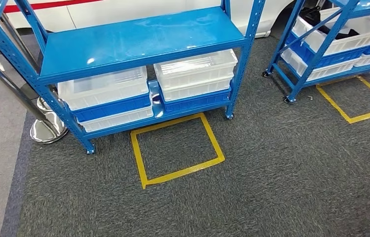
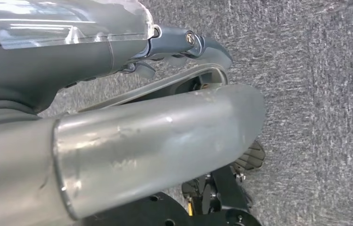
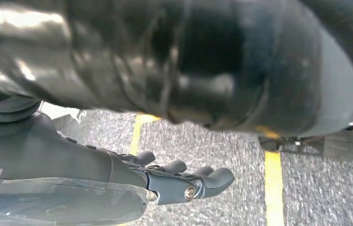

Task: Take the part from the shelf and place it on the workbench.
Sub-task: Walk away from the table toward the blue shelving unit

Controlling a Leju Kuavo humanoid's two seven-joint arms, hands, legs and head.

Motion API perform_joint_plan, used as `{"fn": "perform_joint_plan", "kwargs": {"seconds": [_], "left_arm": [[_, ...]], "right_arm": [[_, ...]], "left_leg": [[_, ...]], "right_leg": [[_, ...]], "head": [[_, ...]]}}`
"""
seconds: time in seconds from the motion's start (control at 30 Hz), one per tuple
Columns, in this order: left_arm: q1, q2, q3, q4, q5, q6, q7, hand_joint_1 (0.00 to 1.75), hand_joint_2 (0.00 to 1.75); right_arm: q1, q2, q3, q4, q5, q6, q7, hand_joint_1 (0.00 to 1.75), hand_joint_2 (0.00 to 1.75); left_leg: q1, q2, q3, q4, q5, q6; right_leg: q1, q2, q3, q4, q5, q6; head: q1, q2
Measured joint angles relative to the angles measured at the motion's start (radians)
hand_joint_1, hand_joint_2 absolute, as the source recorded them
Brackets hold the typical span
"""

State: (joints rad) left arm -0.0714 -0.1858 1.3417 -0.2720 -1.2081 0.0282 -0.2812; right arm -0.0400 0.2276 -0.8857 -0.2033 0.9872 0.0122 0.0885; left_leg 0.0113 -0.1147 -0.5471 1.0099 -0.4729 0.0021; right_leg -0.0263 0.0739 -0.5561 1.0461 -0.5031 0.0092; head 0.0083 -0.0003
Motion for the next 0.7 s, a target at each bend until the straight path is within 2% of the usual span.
{"fn": "perform_joint_plan", "kwargs": {"seconds": [0.03, 0.07, 0.1, 0.13, 0.2, 0.23, 0.27, 0.3, 0.33, 0.37, 0.43, 0.47, 0.5, 0.57, 0.6, 0.63, 0.7], "left_arm": [[0.001, 0.0, 0.0, 0.0, 0.0, 0.0, 0.0, 0.0, 0.0], [0.003, 0.0, 0.0, 0.0, 0.0, 0.0, -0.001, 0.0, 0.0], [0.004, 0.001, 0.0, 0.0, 0.0, 0.0, -0.001, 0.0, 0.0], [0.004, 0.001, 0.0, 0.0, 0.0, 0.0, -0.001, 0.0, 0.0], [0.001, 0.001, 0.0, 0.0, 0.0, 0.0, -0.001, 0.0, 0.0], [0.0, 0.001, 0.0, 0.0, 0.0, 0.0, -0.001, 0.0, 0.0], [0.0, 0.001, 0.0, 0.0, -0.001, 0.0, -0.001, 0.0, 0.0], [0.0, 0.001, 0.0, 0.0, -0.001, -0.001, -0.001, 0.0, 0.0], [0.002, 0.001, 0.0, 0.0, -0.001, -0.001, -0.001, 0.0, 0.0], [0.003, 0.001, 0.0, 0.0, 0.0, 0.0, -0.001, 0.0, 0.0], [0.003, 0.002, 0.0, 0.0, 0.0, 0.0, -0.001, 0.0, 0.0], [0.001, 0.002, 0.0, 0.0, 0.0, 0.0, -0.001, 0.0, 0.0], [0.0, 0.003, 0.0, 0.0, 0.0, 0.0, -0.001, 0.0, 0.0], [0.002, 0.003, 0.0, 0.0, 0.0, 0.0, -0.001, 0.0, 0.0], [0.003, 0.002, 0.0, 0.0, 0.0, 0.0, -0.002, 0.0, 0.0], [0.004, 0.002, 0.0, 0.0, 0.0, 0.0, -0.002, 0.0, 0.0], [0.003, 0.002, 0.0, 0.0, 0.0, 0.0, -0.002, 0.0, 0.0]], "right_arm": [[-0.002, 0.0, 0.0, 0.0, 0.0, 0.0, 0.0, 0.0, 0.0], [-0.003, 0.0, 0.0, 0.0, 0.0, 0.0, 0.0, 0.0, 0.0], [-0.003, 0.0, 0.0, 0.0, 0.0, 0.0, 0.0, 0.0, 0.0], [-0.003, 0.0, 0.0, 0.0, 0.0, 0.0, 0.0, 0.0, 0.0], [0.001, 0.0, 0.0, 0.0, 0.0, 0.0, 0.0, 0.0, 0.0], [0.003, 0.0, 0.0, 0.0, 0.0, 0.0, 0.0, 0.0, 0.0], [0.004, 0.0, 0.0, 0.0, 0.001, 0.0, 0.0, 0.0, 0.0], [0.004, 0.0, 0.0, 0.0, 0.001, 0.0, 0.0, 0.0, 0.0], [0.003, 0.0, 0.0, 0.0, 0.001, 0.0, 0.0, 0.0, 0.0], [0.003, 0.0, 0.0, 0.0, 0.001, 0.0, 0.0, 0.0, 0.0], [0.002, 0.001, 0.0, 0.0, 0.001, 0.0, 0.0, 0.0, 0.0], [0.002, 0.001, 0.0, 0.0, 0.001, 0.0, -0.001, 0.0, 0.0], [0.001, 0.002, 0.0, 0.0, 0.001, 0.0, -0.001, 0.0, 0.0], [-0.003, 0.003, 0.0, 0.0, 0.001, 0.0, -0.001, 0.0, 0.0], [-0.005, 0.003, 0.0, 0.0, 0.001, 0.0, -0.001, 0.0, 0.0], [-0.005, 0.003, 0.0, 0.0, 0.001, 0.0, -0.001, 0.0, 0.0], [-0.004, 0.003, -0.001, 0.0, 0.001, 0.0, -0.001, 0.0, 0.0]], "left_leg": [[0.002, -0.01, -0.004, 0.0, 0.001, -0.007], [0.004, -0.011, -0.007, 0.001, 0.0, -0.013], [0.004, 0.003, -0.013, 0.012, -0.008, -0.018], [0.003, 0.027, -0.026, 0.04, -0.026, -0.022], [0.002, 0.083, -0.081, 0.155, -0.089, -0.029], [0.003, 0.097, -0.115, 0.223, -0.118, -0.031], [0.003, 0.104, -0.139, 0.273, -0.133, -0.033], [0.004, 0.107, -0.145, 0.287, -0.129, -0.033], [0.003, 0.111, -0.131, 0.261, -0.106, -0.031], [0.002, 0.12, -0.096, 0.197, -0.07, -0.026], [-0.007, 0.159, -0.025, 0.059, -0.018, -0.009], [-0.011, 0.174, -0.006, 0.018, -0.007, -0.002], [-0.015, 0.179, -0.001, 0.003, -0.006, 0.004], [-0.015, 0.159, 0.0, -0.004, 0.001, 0.013], [-0.012, 0.149, 0.004, -0.012, 0.006, 0.018], [-0.008, 0.139, 0.009, -0.021, 0.013, 0.024], [-0.004, 0.12, 0.01, -0.03, 0.022, 0.031]], "right_leg": [[0.001, -0.011, 0.0, -0.001, 0.001, -0.007], [0.001, -0.024, 0.001, -0.003, 0.003, -0.014], [0.001, -0.037, 0.002, -0.007, 0.004, -0.023], [-0.001, -0.05, 0.004, -0.01, 0.006, -0.03], [0.003, -0.079, 0.004, -0.013, 0.005, -0.041], [0.006, -0.095, 0.003, -0.013, 0.004, -0.043], [0.008, -0.111, 0.003, -0.013, 0.003, -0.044], [0.011, -0.126, 0.004, -0.012, 0.002, -0.045], [0.012, -0.139, 0.006, -0.012, 0.0, -0.044], [0.013, -0.15, 0.009, -0.012, -0.002, -0.043], [0.017, -0.171, 0.016, -0.012, -0.006, -0.037], [0.018, -0.18, 0.019, -0.013, -0.008, -0.032], [0.018, -0.189, 0.021, -0.013, -0.009, -0.026], [0.016, -0.202, 0.028, -0.018, -0.009, -0.014], [0.015, -0.19, 0.03, -0.015, -0.015, -0.008], [0.015, -0.164, 0.024, 0.004, -0.031, -0.002], [0.013, -0.101, -0.021, 0.102, -0.091, 0.004]], "head": [[0.0, 0.0], [0.0, 0.0], [-0.001, 0.0], [-0.001, 0.0], [-0.003, 0.0], [-0.003, 0.0], [-0.003, 0.0], [-0.003, 0.0], [-0.003, 0.0], [-0.003, 0.0], [-0.002, 0.0], [-0.002, 0.0], [-0.002, 0.0], [-0.002, 0.0], [-0.002, 0.0], [-0.002, 0.0], [-0.001, 0.0]]}}
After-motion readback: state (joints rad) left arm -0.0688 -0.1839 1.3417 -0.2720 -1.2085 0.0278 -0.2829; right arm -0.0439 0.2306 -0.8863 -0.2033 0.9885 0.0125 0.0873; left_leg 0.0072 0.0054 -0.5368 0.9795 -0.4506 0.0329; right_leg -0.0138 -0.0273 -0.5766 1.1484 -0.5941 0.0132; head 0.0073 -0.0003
